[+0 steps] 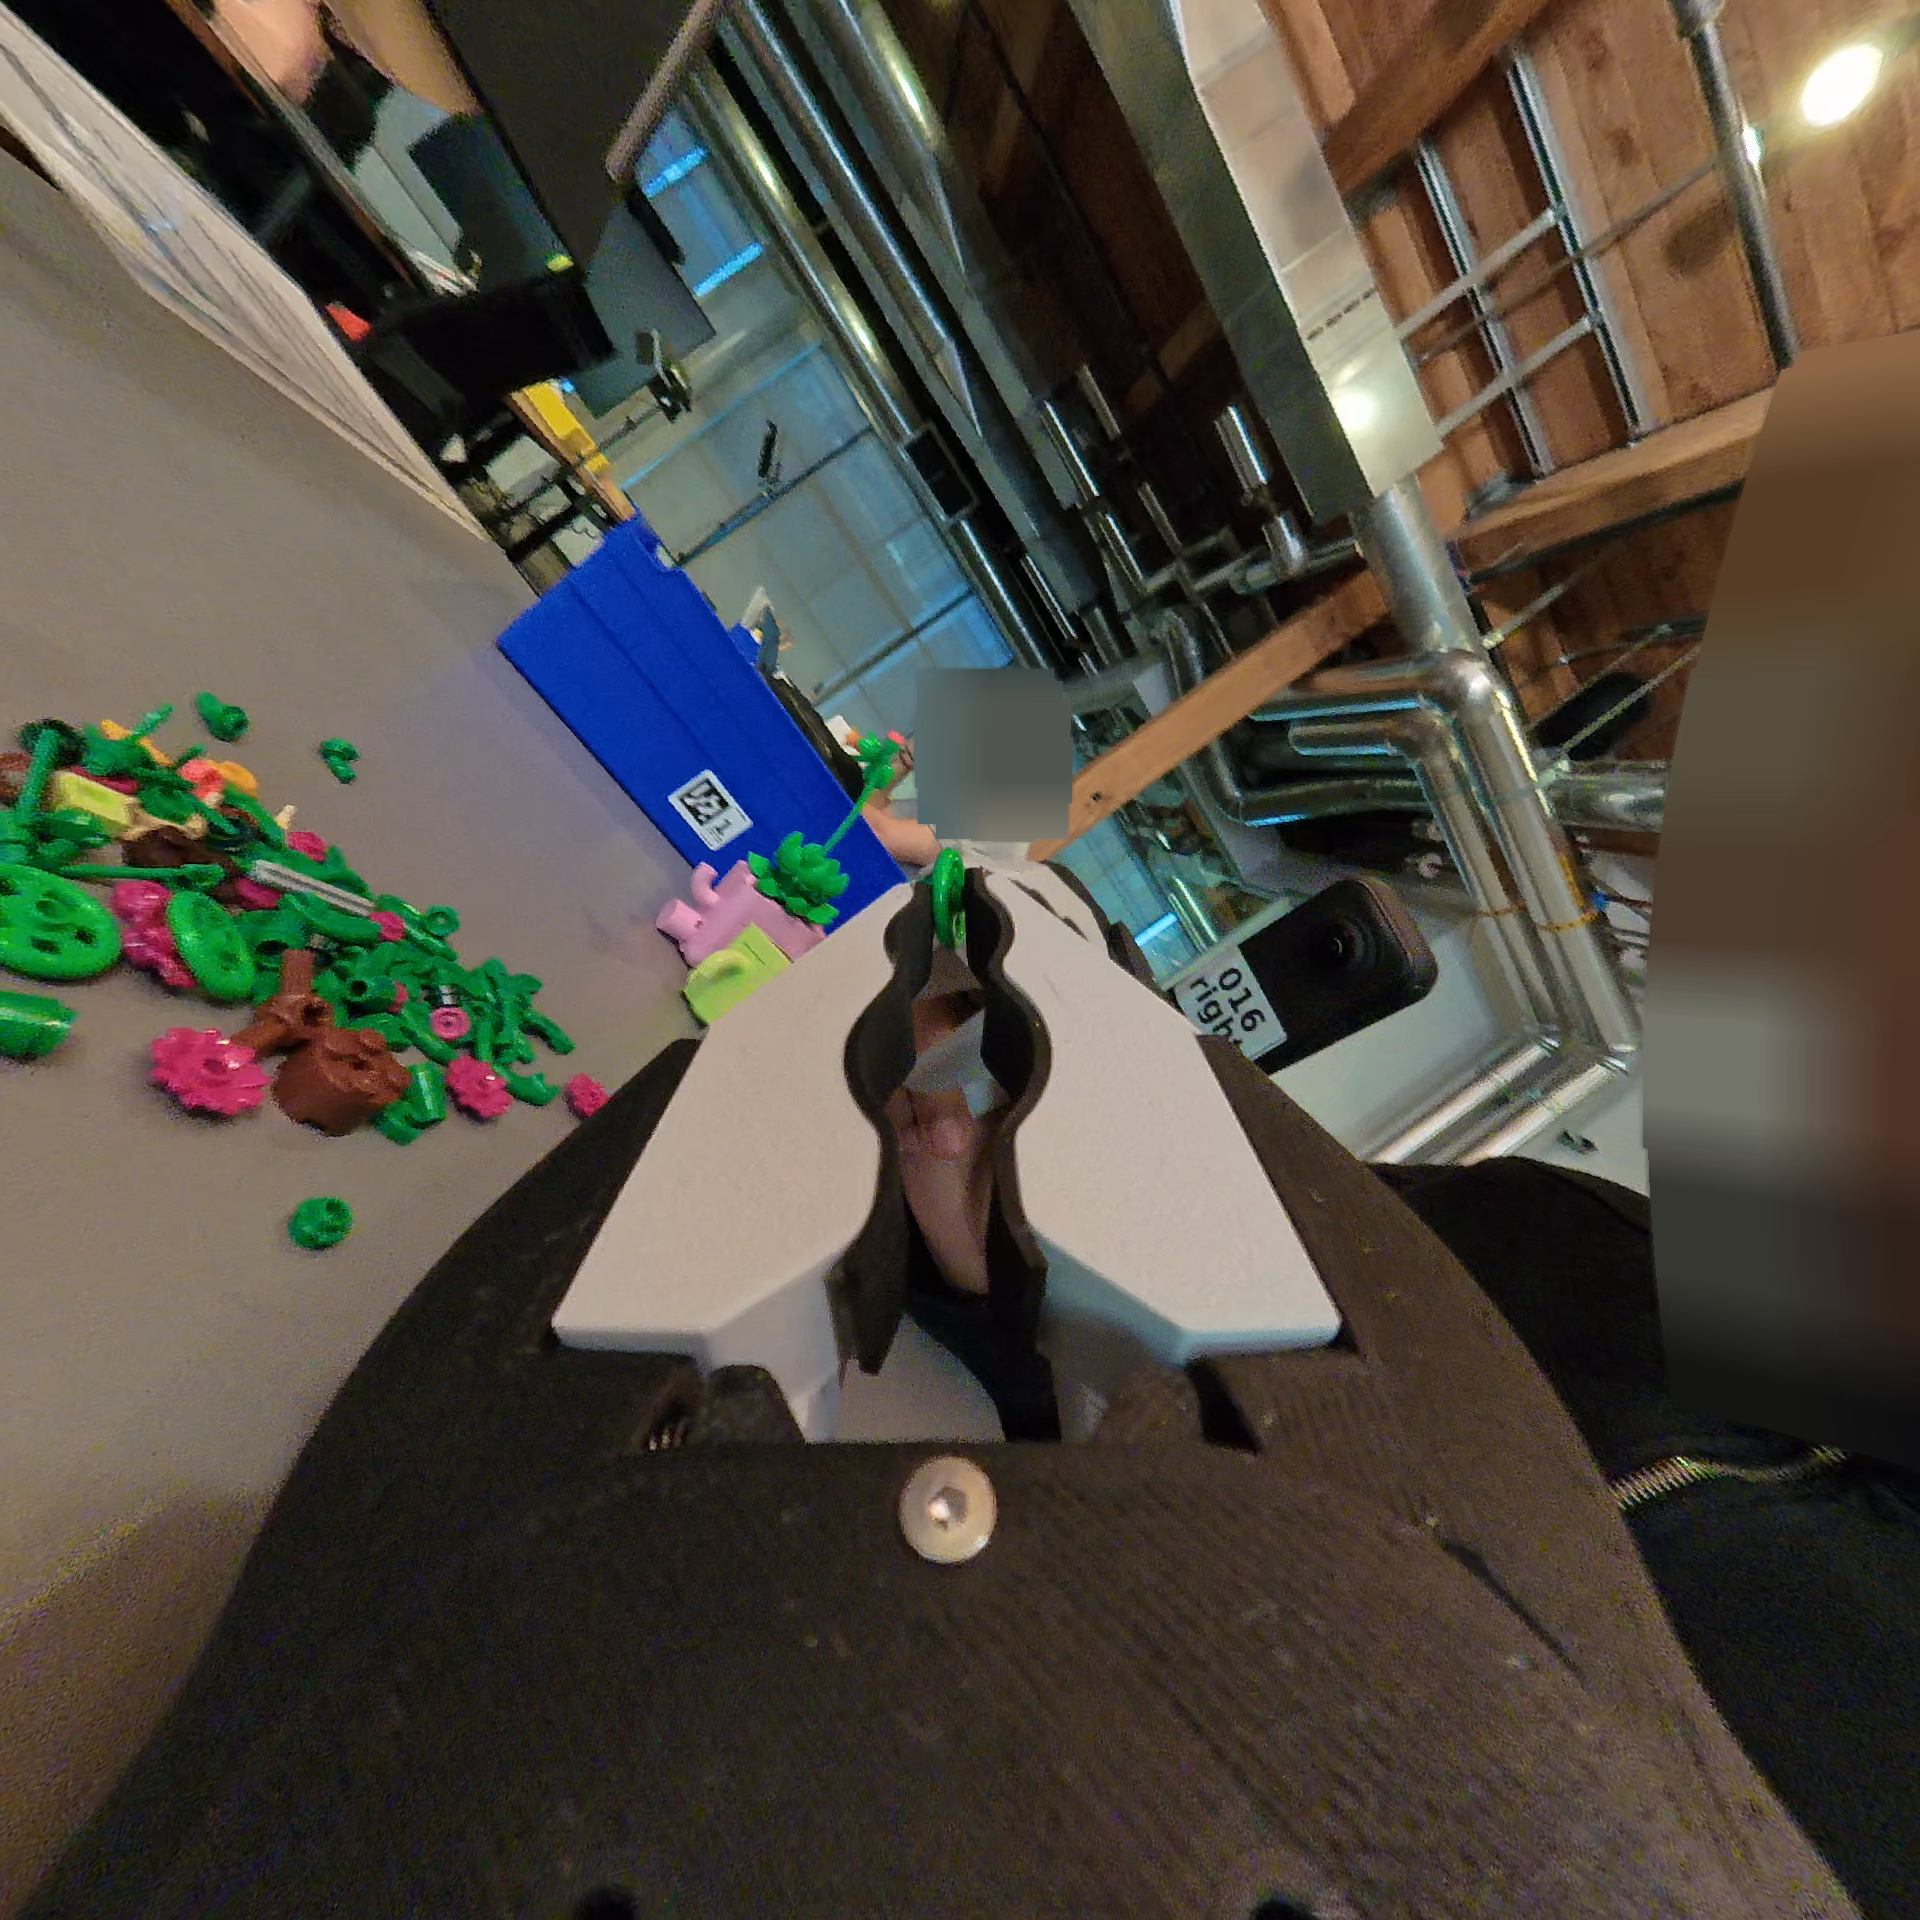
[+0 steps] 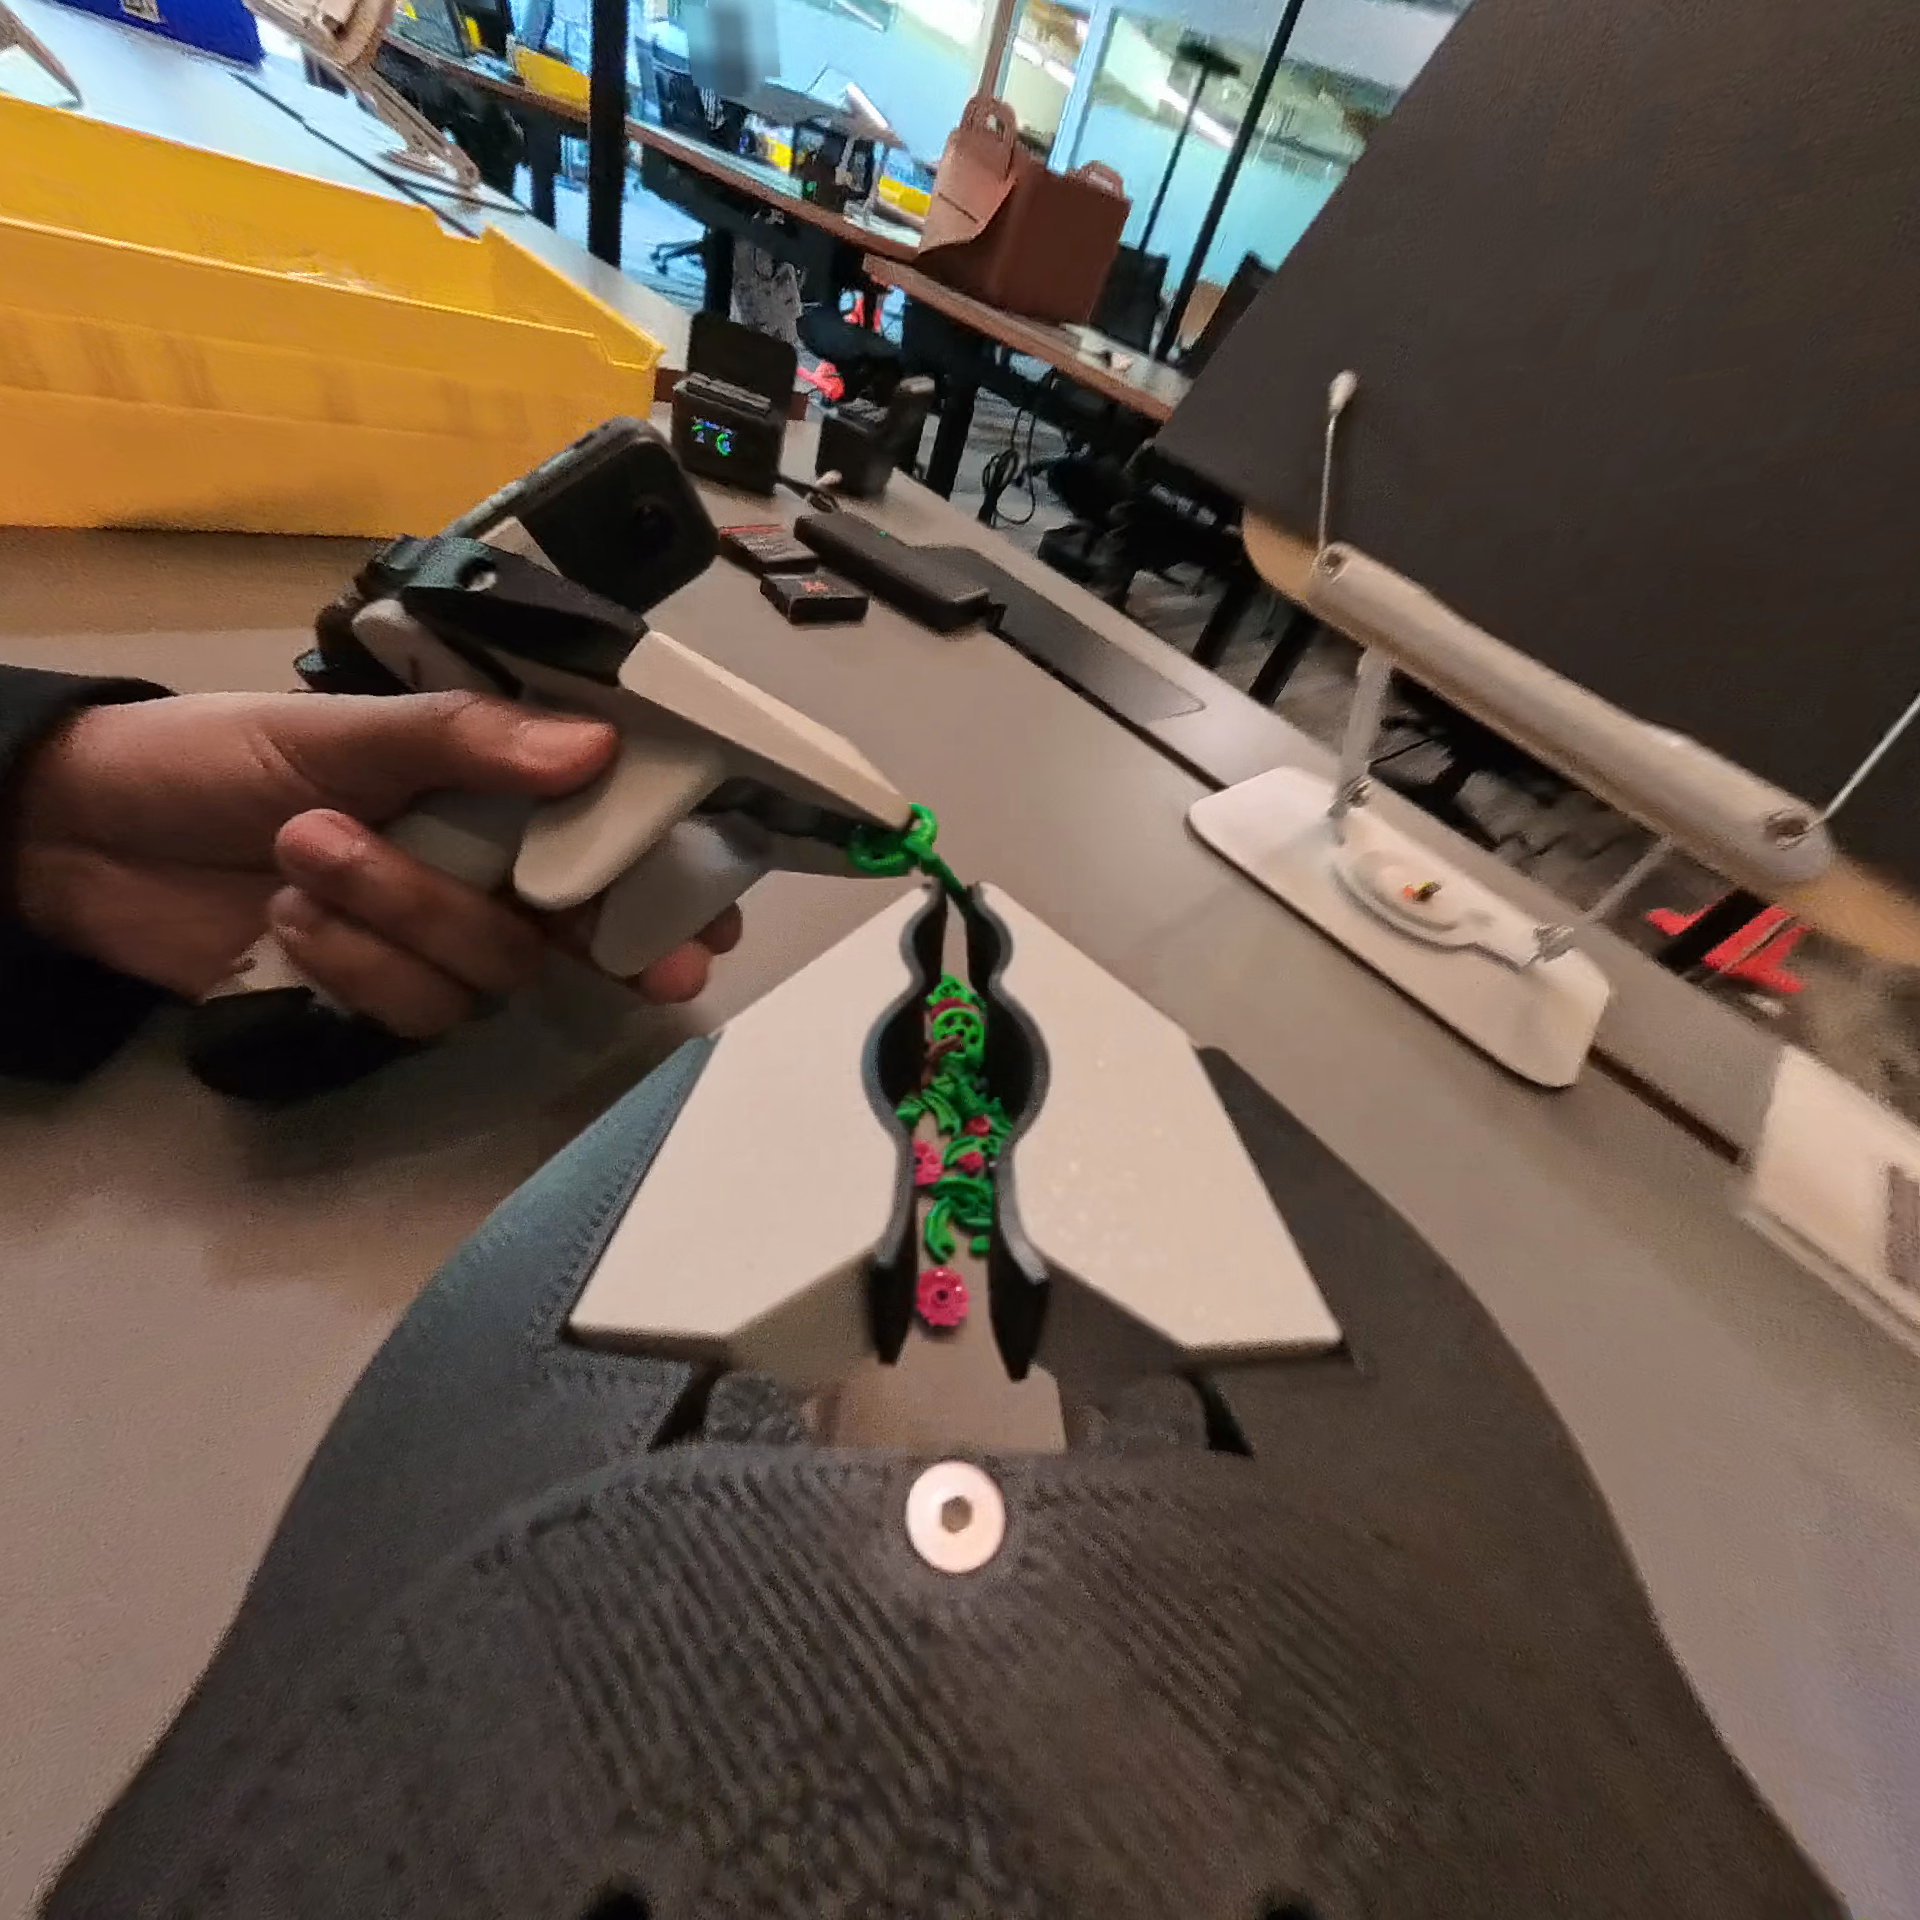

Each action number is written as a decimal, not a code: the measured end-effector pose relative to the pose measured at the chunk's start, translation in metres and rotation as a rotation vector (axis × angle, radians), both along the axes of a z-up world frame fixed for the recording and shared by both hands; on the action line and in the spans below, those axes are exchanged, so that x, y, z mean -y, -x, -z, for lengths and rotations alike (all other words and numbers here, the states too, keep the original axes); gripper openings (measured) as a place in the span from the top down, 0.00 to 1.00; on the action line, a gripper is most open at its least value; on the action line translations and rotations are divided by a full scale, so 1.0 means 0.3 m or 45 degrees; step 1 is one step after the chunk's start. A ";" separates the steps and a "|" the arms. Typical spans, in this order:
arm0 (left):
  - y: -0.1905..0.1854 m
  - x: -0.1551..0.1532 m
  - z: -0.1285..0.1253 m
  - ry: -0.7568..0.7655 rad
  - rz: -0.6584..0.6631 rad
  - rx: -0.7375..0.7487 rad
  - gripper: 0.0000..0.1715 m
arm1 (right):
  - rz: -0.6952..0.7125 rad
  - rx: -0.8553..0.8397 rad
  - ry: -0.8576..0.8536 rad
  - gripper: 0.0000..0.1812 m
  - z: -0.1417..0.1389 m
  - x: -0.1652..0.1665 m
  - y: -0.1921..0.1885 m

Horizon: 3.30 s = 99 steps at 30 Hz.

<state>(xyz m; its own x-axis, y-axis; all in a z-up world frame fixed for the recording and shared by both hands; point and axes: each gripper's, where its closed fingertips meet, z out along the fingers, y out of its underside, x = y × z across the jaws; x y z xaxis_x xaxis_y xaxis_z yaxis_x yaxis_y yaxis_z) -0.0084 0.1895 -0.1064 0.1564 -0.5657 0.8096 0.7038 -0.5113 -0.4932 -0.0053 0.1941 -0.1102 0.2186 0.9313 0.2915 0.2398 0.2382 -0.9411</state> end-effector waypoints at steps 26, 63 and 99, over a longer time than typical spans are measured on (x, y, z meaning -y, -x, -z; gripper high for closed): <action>-0.122 0.090 0.080 -0.009 0.307 -0.447 1.00 | -0.453 0.190 0.030 1.00 0.088 0.125 -0.094; 0.039 0.006 0.129 -0.298 -0.301 -1.425 1.00 | -0.001 0.283 0.399 1.00 0.187 -0.088 -0.035; 0.476 -0.046 -0.032 -0.159 -0.800 -1.706 0.80 | -0.069 -0.165 0.029 0.97 -0.137 -0.001 -0.110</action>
<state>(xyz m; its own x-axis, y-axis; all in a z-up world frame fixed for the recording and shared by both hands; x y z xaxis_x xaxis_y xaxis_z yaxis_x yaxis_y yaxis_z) -0.1513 0.2032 -0.0970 0.9678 -0.1778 -0.1784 -0.2144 -0.2096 -0.9540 0.0278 0.1944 -0.0692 0.2023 0.9487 0.2430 0.1036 0.2260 -0.9686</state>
